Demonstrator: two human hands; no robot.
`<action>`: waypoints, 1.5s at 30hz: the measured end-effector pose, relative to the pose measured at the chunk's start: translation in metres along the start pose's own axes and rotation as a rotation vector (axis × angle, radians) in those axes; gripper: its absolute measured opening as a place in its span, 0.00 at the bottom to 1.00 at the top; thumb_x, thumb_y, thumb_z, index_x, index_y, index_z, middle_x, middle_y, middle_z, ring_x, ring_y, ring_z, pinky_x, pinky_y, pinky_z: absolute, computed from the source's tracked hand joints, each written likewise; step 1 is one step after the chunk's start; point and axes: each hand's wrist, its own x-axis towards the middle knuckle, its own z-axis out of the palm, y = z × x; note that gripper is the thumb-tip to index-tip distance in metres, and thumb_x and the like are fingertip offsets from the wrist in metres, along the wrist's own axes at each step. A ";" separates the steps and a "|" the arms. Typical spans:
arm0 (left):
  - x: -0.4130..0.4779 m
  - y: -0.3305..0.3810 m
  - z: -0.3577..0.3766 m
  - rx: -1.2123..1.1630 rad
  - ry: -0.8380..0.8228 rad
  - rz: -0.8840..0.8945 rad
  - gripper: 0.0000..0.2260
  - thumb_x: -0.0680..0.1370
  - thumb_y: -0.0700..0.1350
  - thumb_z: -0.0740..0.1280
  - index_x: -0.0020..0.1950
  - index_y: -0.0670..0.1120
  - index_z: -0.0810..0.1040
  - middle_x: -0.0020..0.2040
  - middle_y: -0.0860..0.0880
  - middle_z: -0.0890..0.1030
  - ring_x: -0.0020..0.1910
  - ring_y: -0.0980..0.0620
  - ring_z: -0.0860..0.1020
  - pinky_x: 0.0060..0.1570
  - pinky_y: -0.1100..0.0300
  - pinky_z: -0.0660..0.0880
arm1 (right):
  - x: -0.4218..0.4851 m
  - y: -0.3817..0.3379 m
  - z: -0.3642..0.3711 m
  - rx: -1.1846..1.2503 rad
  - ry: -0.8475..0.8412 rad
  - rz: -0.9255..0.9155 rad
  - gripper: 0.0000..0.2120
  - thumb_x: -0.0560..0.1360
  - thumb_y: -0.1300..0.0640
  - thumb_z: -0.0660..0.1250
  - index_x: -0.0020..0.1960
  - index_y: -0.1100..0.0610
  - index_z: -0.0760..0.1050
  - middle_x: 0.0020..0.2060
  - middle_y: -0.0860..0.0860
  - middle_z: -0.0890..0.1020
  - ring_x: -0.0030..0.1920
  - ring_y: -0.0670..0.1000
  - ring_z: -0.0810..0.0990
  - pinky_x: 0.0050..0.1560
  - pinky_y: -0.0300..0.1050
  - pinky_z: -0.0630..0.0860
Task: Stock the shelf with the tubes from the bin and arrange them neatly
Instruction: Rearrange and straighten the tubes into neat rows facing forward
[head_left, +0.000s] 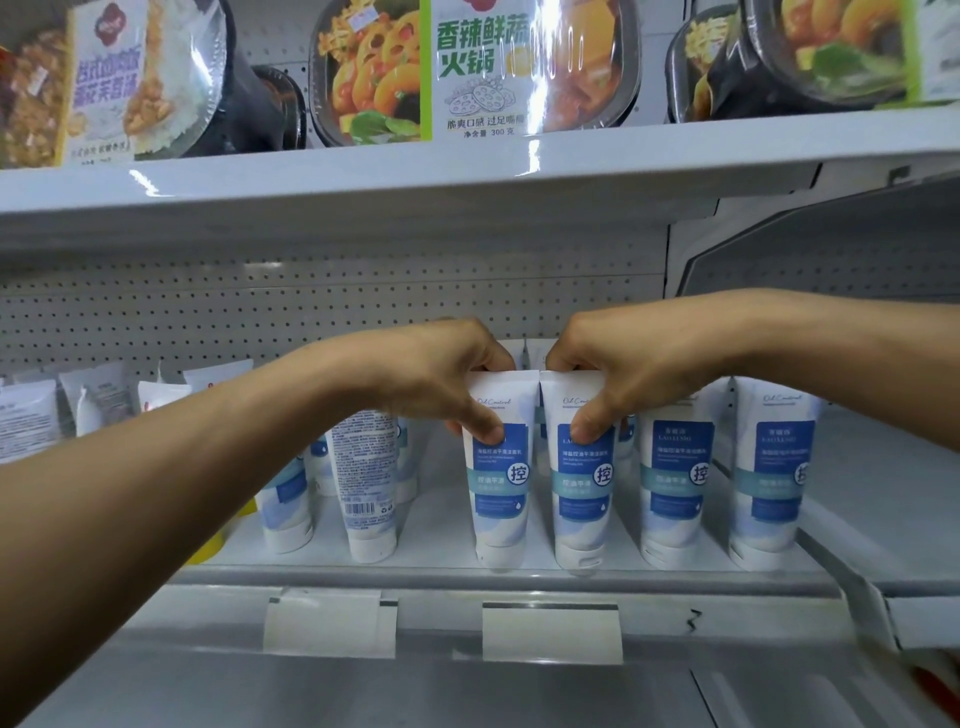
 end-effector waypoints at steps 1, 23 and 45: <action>0.000 0.000 0.000 -0.004 -0.008 -0.001 0.09 0.72 0.46 0.75 0.50 0.47 0.82 0.46 0.53 0.86 0.42 0.57 0.84 0.43 0.63 0.81 | 0.000 0.000 0.000 0.002 -0.004 0.003 0.08 0.69 0.48 0.74 0.40 0.50 0.77 0.36 0.45 0.84 0.35 0.46 0.83 0.34 0.43 0.79; -0.059 -0.018 -0.052 -0.020 0.393 0.015 0.06 0.77 0.49 0.68 0.53 0.57 0.82 0.48 0.61 0.83 0.49 0.65 0.81 0.58 0.58 0.77 | 0.001 0.002 -0.026 0.193 0.199 -0.126 0.14 0.73 0.40 0.63 0.55 0.43 0.76 0.49 0.37 0.80 0.49 0.32 0.77 0.48 0.33 0.73; 0.019 -0.126 -0.065 0.226 -0.111 0.127 0.16 0.75 0.45 0.73 0.62 0.53 0.79 0.59 0.58 0.81 0.58 0.60 0.77 0.62 0.61 0.73 | 0.113 -0.026 -0.036 -0.052 0.022 0.207 0.22 0.78 0.50 0.65 0.71 0.49 0.66 0.67 0.45 0.72 0.64 0.45 0.72 0.65 0.40 0.68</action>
